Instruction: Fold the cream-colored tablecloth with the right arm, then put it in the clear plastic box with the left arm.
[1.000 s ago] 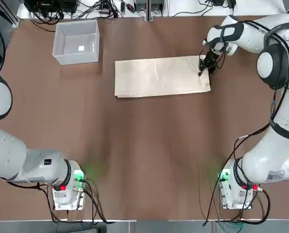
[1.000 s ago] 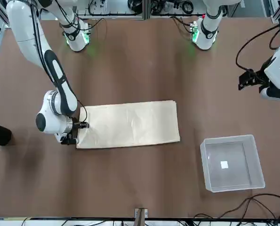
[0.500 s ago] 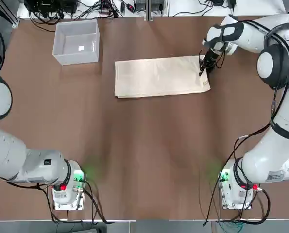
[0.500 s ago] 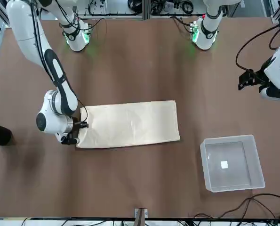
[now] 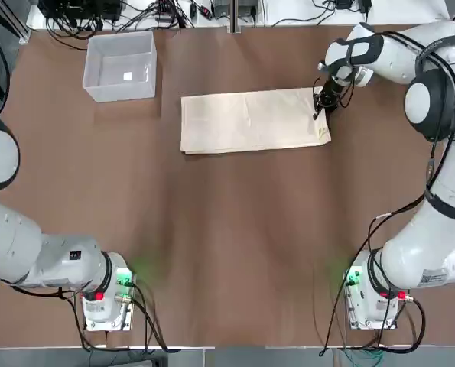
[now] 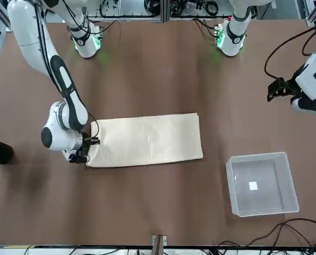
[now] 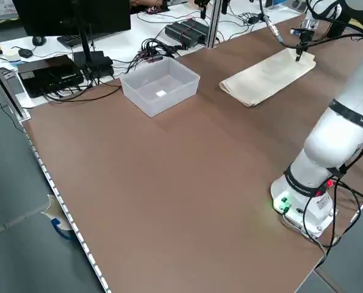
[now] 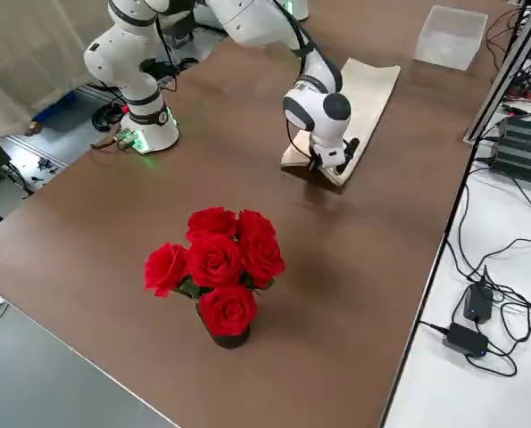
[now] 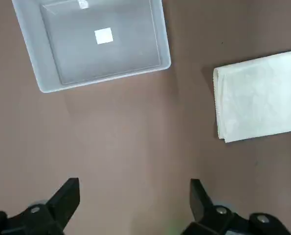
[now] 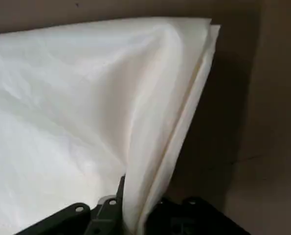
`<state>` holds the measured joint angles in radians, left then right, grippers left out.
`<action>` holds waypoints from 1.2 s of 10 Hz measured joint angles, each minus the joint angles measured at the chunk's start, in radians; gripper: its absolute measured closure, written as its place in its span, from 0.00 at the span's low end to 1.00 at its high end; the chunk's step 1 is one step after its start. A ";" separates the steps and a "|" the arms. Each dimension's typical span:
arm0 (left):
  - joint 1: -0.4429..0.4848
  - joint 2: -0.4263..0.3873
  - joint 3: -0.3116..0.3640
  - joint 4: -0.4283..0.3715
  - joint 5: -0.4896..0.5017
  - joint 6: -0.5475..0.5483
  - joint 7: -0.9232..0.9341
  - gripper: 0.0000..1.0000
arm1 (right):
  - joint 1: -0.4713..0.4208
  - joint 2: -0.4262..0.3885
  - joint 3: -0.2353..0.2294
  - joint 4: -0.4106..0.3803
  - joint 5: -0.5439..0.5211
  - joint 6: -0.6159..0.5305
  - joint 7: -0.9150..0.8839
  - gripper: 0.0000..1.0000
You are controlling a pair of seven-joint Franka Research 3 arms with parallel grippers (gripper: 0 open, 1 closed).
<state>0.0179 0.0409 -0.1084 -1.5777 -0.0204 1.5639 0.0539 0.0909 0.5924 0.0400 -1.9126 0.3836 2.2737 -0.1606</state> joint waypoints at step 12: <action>0.000 0.003 -0.001 0.000 0.000 0.000 0.000 0.01 | 0.017 -0.137 -0.011 0.002 -0.091 -0.108 0.067 0.92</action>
<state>0.0179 0.0437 -0.1092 -1.5778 -0.0204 1.5640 0.0538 0.1079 0.4558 0.0291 -1.9103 0.2925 2.1652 -0.0933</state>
